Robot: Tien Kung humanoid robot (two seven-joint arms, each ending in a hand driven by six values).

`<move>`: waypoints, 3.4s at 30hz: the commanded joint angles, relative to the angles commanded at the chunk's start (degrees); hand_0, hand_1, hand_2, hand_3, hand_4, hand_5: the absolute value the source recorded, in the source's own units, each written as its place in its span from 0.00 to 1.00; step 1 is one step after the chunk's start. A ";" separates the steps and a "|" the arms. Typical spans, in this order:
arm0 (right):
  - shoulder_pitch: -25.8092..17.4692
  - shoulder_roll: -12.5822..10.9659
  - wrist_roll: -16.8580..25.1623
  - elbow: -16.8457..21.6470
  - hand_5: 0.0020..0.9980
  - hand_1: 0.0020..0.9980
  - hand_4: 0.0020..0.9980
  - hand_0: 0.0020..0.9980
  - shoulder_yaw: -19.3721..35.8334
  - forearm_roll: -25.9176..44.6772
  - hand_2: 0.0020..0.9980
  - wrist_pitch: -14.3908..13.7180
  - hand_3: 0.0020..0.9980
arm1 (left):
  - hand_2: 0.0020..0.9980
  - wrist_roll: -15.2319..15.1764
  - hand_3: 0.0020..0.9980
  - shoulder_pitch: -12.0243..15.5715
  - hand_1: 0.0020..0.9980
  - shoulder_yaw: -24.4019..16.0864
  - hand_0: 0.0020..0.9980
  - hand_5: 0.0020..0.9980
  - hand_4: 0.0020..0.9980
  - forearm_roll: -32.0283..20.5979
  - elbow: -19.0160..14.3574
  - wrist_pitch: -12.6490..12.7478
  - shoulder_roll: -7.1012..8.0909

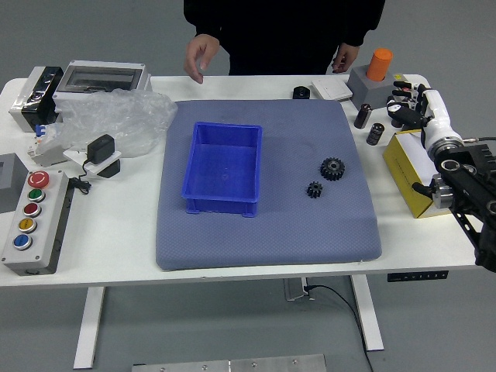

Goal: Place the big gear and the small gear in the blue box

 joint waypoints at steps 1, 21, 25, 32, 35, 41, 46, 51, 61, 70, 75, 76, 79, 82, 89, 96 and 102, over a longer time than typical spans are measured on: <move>0.03 -0.02 -0.32 0.06 0.18 0.65 0.50 0.69 -0.06 1.05 0.75 0.63 0.73 | 0.80 0.00 0.75 -0.01 0.79 0.01 0.81 0.25 0.59 -0.01 0.00 0.00 0.00; -1.41 -0.02 -4.85 3.79 0.32 0.64 0.72 0.67 -4.00 2.14 0.75 -0.53 0.72 | 0.80 0.04 0.75 -0.01 0.79 -0.11 0.81 0.25 0.59 0.18 0.00 -0.07 0.04; -1.65 0.03 -5.76 4.33 0.32 0.64 0.72 0.67 -4.54 0.54 0.75 -1.14 0.72 | 0.80 0.03 0.75 -0.05 0.79 -0.22 0.81 0.25 0.59 0.36 0.00 -0.13 0.04; -1.86 0.11 -6.57 5.33 0.31 0.67 0.73 0.68 -4.61 -1.62 0.79 -1.93 0.73 | 0.80 0.06 0.75 0.02 0.79 -0.32 0.81 0.25 0.59 0.53 0.00 -0.19 0.11; -2.03 0.17 -6.75 5.69 0.29 0.68 0.74 0.69 -4.74 -2.18 0.79 -2.10 0.73 | 0.80 0.08 0.75 0.03 0.79 -0.39 0.81 0.25 0.59 0.61 0.00 -0.23 0.09; -2.28 0.29 -7.65 6.47 0.27 0.67 0.75 0.69 -5.04 -4.20 0.79 -2.95 0.73 | 0.80 0.10 0.75 0.07 0.79 -0.46 0.81 0.25 0.59 0.75 0.00 -0.26 0.07; -2.40 0.47 -11.60 8.21 0.25 0.66 0.75 0.69 -5.75 -9.86 0.78 -5.04 0.73 | 0.80 0.12 0.75 0.10 0.79 -0.46 0.81 0.25 0.59 0.73 0.00 -0.24 0.06; -2.30 0.74 -17.47 9.75 0.22 0.66 0.76 0.69 -5.89 -17.88 0.79 -6.35 0.74 | 0.80 0.09 0.75 0.01 0.79 -0.50 0.81 0.25 0.59 0.73 0.00 -0.27 0.04; -1.06 1.44 -29.00 12.78 0.22 0.67 0.76 0.70 -6.51 -34.81 0.81 -2.25 0.76 | 0.80 0.19 0.75 0.04 0.79 -0.46 0.81 0.25 0.59 0.61 0.00 -0.26 0.03; 0.72 2.17 -35.53 15.92 0.20 0.70 0.76 0.76 -8.56 -51.18 0.87 6.76 0.86 | 0.80 0.33 0.75 -0.09 0.79 -0.71 0.81 0.25 0.59 0.86 0.00 -0.38 -0.05; 1.41 2.63 -35.53 16.00 0.20 0.70 0.76 0.76 -10.28 -59.36 0.88 10.01 0.87 | 0.80 0.41 0.75 -0.21 0.79 -0.81 0.81 0.25 0.59 0.98 0.00 -0.45 -0.09; 1.54 2.72 -35.53 15.95 0.20 0.70 0.76 0.76 -10.66 -60.80 0.88 10.46 0.87 | 0.80 0.42 0.75 -0.22 0.79 -0.82 0.81 0.25 0.59 0.99 0.00 -0.46 -0.09; 1.86 2.97 -35.53 15.72 0.20 0.70 0.76 0.76 -11.77 -64.68 0.88 11.53 0.87 | 0.80 0.46 0.75 -0.24 0.79 -0.84 0.81 0.25 0.59 1.01 0.00 -0.48 -0.08; 2.25 3.16 -35.53 15.31 0.19 0.70 0.75 0.76 -13.26 -66.91 0.88 12.32 0.87 | 0.80 0.49 0.75 -0.29 0.79 -0.90 0.81 0.25 0.59 1.08 0.00 -0.52 -0.08; 3.30 3.06 -35.53 14.01 0.17 0.70 0.75 0.76 -17.09 -64.89 0.87 13.02 0.87 | 0.80 0.50 0.75 -0.53 0.79 -1.06 0.81 0.25 0.59 1.31 0.00 -0.64 -0.08; 4.03 2.94 -35.53 12.67 0.17 0.70 0.75 0.76 -19.91 -61.96 0.87 13.16 0.86 | 0.80 0.57 0.75 -0.72 0.79 -1.13 0.81 0.25 0.59 1.52 0.00 -0.71 -0.03; 4.78 3.25 -35.53 11.18 0.16 0.69 0.76 0.76 -21.58 -59.95 0.87 13.14 0.86 | 0.80 0.63 0.75 -0.86 0.79 -1.22 0.81 0.25 0.59 1.76 0.00 -0.78 -0.01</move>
